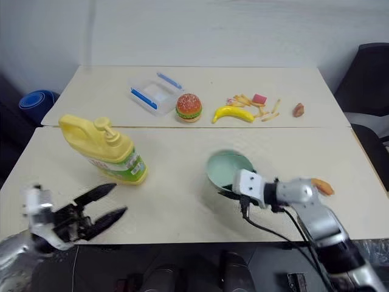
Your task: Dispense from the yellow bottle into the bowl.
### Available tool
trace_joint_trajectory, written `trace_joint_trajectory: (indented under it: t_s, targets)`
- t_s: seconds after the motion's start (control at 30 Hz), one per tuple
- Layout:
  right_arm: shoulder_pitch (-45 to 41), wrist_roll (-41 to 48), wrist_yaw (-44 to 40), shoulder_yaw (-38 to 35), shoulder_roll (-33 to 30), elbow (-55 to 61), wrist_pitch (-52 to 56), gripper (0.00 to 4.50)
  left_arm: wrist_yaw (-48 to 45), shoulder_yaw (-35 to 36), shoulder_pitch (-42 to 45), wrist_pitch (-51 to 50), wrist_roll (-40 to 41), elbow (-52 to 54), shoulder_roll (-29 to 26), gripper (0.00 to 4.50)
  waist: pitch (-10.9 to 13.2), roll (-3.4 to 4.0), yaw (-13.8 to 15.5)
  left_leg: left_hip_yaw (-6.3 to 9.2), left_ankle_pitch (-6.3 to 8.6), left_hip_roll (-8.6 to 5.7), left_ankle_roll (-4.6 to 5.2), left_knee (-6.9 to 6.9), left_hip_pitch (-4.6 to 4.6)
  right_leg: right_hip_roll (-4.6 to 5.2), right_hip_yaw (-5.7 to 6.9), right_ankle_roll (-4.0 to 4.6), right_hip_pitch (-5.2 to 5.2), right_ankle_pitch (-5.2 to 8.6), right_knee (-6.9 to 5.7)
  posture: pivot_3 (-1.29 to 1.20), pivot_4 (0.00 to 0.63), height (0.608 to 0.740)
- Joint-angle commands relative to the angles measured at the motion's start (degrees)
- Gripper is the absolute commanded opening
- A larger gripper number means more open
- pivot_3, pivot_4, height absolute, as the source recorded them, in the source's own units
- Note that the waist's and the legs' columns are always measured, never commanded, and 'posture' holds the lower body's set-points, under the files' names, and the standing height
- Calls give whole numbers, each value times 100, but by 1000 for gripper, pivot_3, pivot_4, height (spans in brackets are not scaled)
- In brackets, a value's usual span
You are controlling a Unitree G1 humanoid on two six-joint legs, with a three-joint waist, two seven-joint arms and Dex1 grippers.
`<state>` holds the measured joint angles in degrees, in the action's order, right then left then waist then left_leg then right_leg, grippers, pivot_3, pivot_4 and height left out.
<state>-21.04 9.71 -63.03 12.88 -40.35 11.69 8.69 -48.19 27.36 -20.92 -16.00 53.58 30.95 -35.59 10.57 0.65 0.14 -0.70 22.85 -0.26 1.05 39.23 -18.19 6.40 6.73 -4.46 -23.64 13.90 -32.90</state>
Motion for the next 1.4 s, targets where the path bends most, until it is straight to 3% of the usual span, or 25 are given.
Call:
trace_joint_trajectory:
  t_s: [0.03,0.13,0.33,0.47,0.63,0.83,1.03,1.4]
  targets:
    - [-681,166,-515,325,182,112,31,0,678,606,486,-308,917,400,-258,2933,1,2,58,10,-2,0,-3,0,1,0,6,3,2,2,-2,0,150,740]
    - [-1510,217,-926,702,482,-48,266,0,1344,648,1609,-434,1140,25,-437,1964,0,0,121,25,-8,-4,-15,0,-2,-2,20,9,2,5,-9,0,150,740]
    - [-2842,39,-1139,1204,1216,-629,744,0,1482,-222,3479,-767,426,-888,-763,31,-5,-8,58,20,-23,-11,-17,2,-10,-15,28,3,1,1,-31,0,150,740]
    - [-3332,-13,-1243,1380,1512,-824,956,0,1529,-672,4179,-738,-228,-1401,-733,31,-6,-11,-22,21,-23,-11,-17,1,-16,-29,44,2,0,1,-28,0,150,740]
    - [-3678,-64,-1265,1495,1829,-946,1124,0,1467,-926,4378,-840,-683,-1604,-716,31,-5,-11,-88,17,-26,-4,-26,1,-17,-26,48,1,-3,0,-25,0,150,740]
    - [-3838,-132,-1246,1573,1982,-987,1170,0,1631,-1024,4421,-1097,-896,-1601,-593,31,-5,-11,-102,20,-31,0,-39,1,-13,-19,49,2,-2,0,-36,0,150,740]
    - [-3936,-214,-1309,1628,2007,-977,1248,0,1918,-1152,4394,-2091,-958,-1576,-917,31,-6,-7,-132,20,-33,-3,-40,0,-4,-13,43,2,-1,1,-48,0,150,740]
    - [-3998,-328,-1304,1645,2118,-1061,1288,0,2086,-1492,3748,-2635,-1249,-1449,-937,31,-30,34,-170,18,-34,-3,-45,-4,12,-9,36,6,4,3,-55,0,150,740]
